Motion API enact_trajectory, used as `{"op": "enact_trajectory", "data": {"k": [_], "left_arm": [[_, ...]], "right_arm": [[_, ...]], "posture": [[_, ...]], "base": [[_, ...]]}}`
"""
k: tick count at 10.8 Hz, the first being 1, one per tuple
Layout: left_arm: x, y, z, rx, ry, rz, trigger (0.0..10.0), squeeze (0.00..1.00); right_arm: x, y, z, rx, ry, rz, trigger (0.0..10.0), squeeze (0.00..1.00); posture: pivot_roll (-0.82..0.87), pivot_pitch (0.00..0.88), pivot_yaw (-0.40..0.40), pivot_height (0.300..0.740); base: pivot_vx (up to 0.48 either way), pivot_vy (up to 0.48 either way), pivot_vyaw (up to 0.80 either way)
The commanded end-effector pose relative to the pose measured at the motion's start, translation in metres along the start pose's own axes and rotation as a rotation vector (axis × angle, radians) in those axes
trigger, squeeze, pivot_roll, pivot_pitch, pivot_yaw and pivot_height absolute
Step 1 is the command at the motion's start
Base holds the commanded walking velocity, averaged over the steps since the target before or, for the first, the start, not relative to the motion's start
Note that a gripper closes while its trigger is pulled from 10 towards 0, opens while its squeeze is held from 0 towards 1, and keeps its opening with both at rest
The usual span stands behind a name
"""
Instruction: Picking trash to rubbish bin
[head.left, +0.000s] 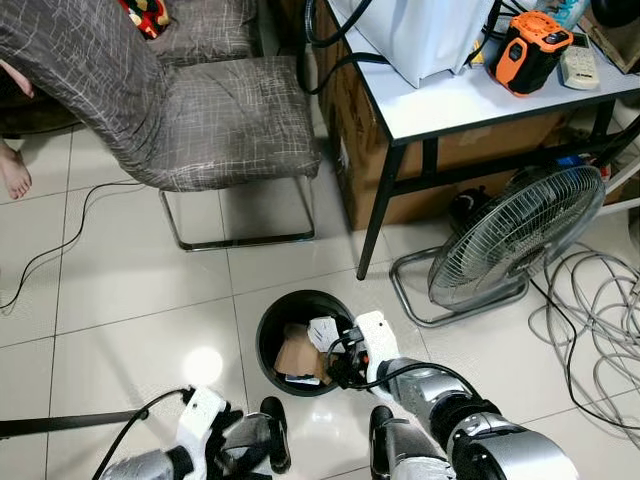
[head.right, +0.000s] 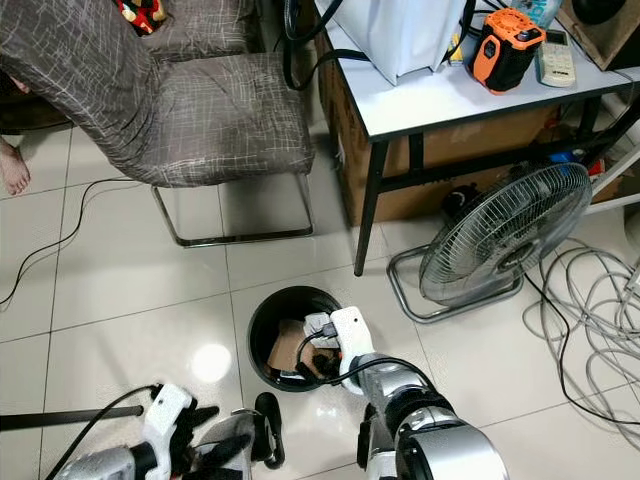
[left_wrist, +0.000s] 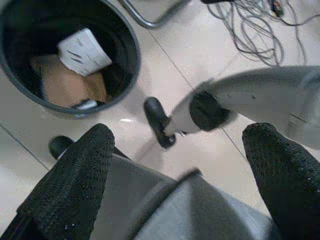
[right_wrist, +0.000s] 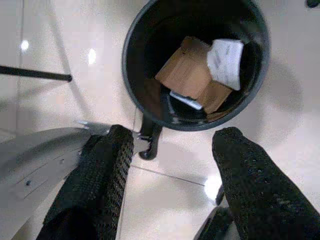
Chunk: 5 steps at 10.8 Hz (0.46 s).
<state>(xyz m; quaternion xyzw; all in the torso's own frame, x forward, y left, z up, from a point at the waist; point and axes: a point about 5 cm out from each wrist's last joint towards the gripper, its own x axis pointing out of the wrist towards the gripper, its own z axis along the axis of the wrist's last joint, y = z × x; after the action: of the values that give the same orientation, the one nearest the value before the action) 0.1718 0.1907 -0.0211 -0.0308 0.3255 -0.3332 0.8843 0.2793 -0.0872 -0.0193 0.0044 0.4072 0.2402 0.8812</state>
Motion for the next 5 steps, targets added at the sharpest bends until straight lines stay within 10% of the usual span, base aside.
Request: {"op": "enact_trajectory", "data": {"k": [1, 2, 3, 5], "left_arm": [[-0.002, 0.005, -0.009, -0.021, 0.023, 0.061, 10.0, 0.37], [0.001, 0.01, -0.006, -0.022, 0.013, 0.096, 10.0, 0.36], [0.005, 0.018, 0.006, -0.024, -0.02, 0.142, 10.0, 0.0], [0.013, 0.022, 0.026, -0.022, -0.09, 0.191, 10.0, 0.0]], "right_arm": [[-0.001, -0.003, -0.006, 0.023, 0.007, -0.015, 10.0, 1.0], [-0.002, -0.006, -0.004, 0.025, -0.003, -0.021, 10.0, 1.0], [-0.004, -0.011, 0.003, 0.026, -0.038, -0.04, 10.0, 1.0], [-0.007, -0.018, 0.014, -0.029, -0.091, -0.06, 10.0, 1.0]], "posture": [[0.0, 0.268, 0.01, 0.74], [0.0, 0.25, 0.007, 0.74], [-0.01, 0.231, 0.005, 0.74], [-0.02, 0.193, 0.003, 0.74]], "base": [[0.0, 0.0, 0.0], [0.0, 0.0, 0.0], [0.0, 0.0, 0.0], [0.0, 0.0, 0.0]]}}
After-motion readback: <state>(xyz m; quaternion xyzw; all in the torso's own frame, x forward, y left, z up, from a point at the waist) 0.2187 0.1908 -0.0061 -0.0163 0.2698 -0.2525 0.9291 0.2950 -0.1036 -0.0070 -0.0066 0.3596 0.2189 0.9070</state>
